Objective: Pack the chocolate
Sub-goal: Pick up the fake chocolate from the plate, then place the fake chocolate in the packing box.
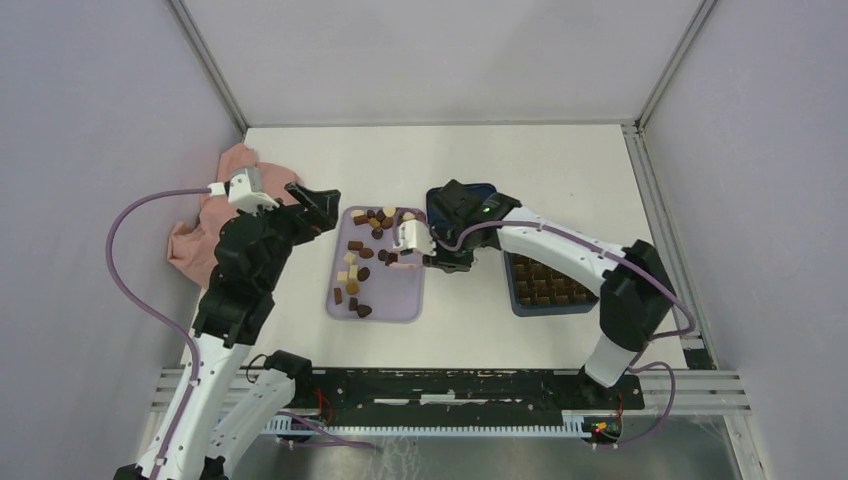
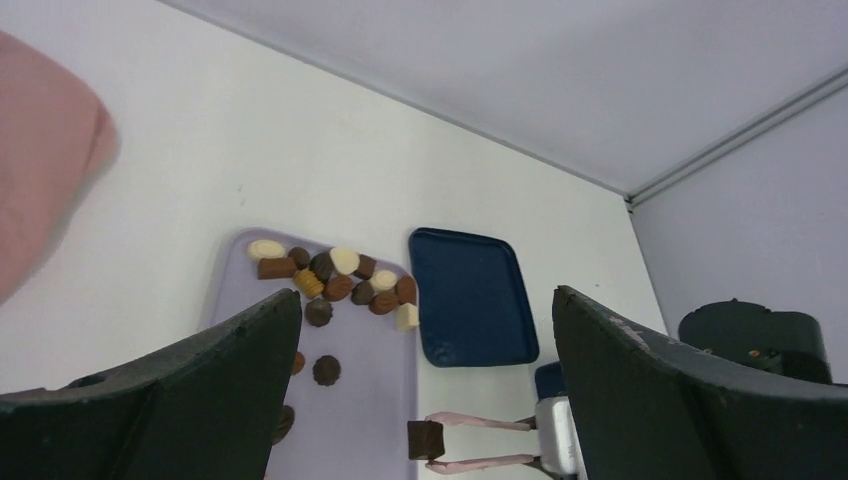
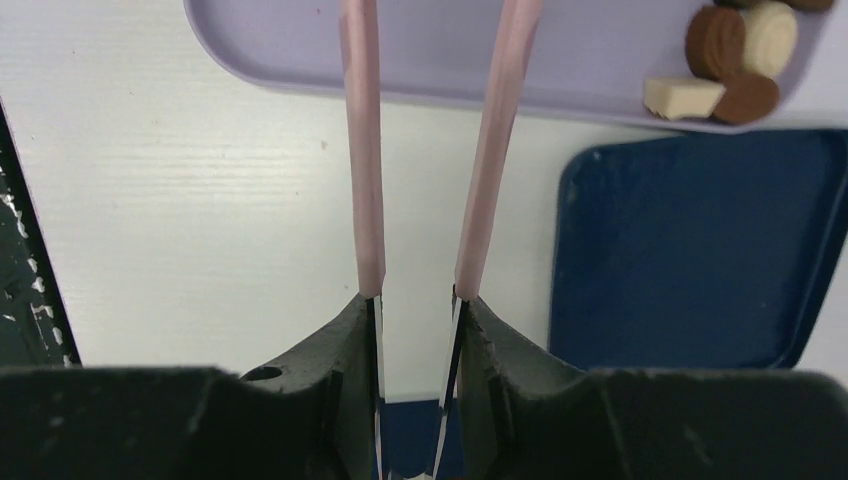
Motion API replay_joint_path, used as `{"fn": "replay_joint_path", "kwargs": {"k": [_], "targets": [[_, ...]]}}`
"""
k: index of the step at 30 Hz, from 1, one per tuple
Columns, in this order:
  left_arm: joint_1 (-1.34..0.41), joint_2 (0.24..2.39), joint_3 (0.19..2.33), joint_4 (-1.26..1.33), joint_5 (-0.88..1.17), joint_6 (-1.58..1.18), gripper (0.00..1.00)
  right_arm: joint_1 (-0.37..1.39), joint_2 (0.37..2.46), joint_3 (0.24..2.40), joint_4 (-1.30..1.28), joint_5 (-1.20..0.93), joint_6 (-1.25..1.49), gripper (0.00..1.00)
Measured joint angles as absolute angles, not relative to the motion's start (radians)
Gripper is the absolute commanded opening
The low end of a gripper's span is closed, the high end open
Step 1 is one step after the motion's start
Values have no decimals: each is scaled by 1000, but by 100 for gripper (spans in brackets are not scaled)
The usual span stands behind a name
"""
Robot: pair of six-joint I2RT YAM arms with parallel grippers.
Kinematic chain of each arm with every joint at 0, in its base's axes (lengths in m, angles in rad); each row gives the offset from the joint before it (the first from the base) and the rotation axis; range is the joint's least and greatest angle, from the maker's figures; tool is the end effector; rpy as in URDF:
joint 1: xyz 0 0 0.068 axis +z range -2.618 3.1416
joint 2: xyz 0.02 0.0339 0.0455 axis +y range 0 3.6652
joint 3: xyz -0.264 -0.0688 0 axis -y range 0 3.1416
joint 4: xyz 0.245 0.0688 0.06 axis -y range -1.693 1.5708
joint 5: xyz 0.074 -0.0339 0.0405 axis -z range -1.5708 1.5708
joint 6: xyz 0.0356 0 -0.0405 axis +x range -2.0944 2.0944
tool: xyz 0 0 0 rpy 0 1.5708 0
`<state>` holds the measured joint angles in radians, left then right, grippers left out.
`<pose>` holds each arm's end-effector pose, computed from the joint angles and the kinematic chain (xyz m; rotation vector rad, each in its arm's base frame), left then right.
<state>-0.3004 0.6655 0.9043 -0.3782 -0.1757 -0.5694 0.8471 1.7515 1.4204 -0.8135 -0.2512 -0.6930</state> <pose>0.1396 -0.0367 0.3776 -0.3629 1.6947 -0.4950 0.2341 0.2782 0.2515 -1.9404 1.8945 0.3864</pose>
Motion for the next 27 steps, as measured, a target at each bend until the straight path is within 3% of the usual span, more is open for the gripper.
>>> {"fn": "replay_joint_path", "kwargs": {"k": [8,14,19,27], "targets": [[-300,734,807,-175,-24,-638,98,658,1464,1240,-783,-291,-713,14],[-321,829,762,-78,21,-696,98,420,1283,1084,-812,-292,-777,14],[-338,868,762,-25,33,-707,98,242,1219,968,-852,-260,-854,15],[-341,1024,796,38,67,-706,98,104,1192,867,-895,-181,-974,16]]}}
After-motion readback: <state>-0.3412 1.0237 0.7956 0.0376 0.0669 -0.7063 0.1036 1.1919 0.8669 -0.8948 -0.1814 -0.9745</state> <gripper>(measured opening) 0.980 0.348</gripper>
